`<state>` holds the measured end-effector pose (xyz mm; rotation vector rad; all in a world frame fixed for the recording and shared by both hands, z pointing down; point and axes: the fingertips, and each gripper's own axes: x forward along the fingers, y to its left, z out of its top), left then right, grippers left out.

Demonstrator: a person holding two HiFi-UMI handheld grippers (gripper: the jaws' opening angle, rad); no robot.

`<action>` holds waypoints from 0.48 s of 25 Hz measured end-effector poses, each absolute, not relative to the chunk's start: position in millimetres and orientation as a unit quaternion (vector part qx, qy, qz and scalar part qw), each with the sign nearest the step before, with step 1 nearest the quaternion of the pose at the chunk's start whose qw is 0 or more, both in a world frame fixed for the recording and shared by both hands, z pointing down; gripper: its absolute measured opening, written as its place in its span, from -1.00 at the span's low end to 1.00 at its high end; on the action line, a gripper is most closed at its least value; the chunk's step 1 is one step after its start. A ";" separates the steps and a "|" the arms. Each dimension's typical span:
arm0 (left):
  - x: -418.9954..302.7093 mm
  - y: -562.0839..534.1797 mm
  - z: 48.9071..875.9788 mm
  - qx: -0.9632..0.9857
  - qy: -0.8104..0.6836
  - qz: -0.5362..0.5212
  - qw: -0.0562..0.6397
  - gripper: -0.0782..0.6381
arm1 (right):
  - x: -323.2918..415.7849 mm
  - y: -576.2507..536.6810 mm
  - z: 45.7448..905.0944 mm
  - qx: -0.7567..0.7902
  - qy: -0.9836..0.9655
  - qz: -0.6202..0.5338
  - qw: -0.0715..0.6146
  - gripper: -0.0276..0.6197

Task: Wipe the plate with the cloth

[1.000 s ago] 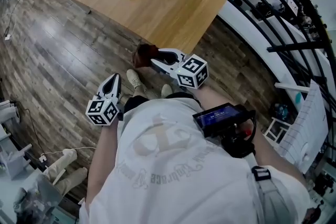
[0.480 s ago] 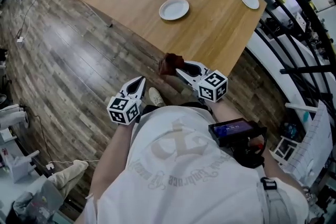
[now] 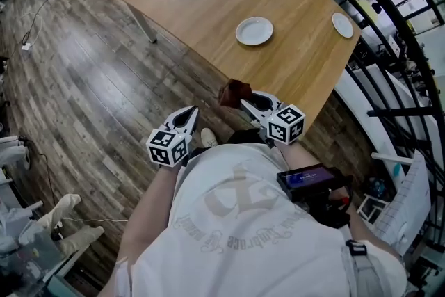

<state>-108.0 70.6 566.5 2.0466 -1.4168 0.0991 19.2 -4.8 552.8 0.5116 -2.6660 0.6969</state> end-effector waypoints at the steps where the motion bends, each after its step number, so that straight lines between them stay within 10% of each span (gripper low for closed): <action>1: -111.5 69.9 567.2 0.777 -0.541 0.036 0.321 -0.75 | 17.1 -6.6 552.4 0.181 -0.937 0.244 0.171 -0.54; 12: -139.2 58.6 572.9 0.763 -0.558 0.034 0.324 -0.75 | -6.9 -27.8 569.8 0.178 -0.931 0.261 0.180 -0.54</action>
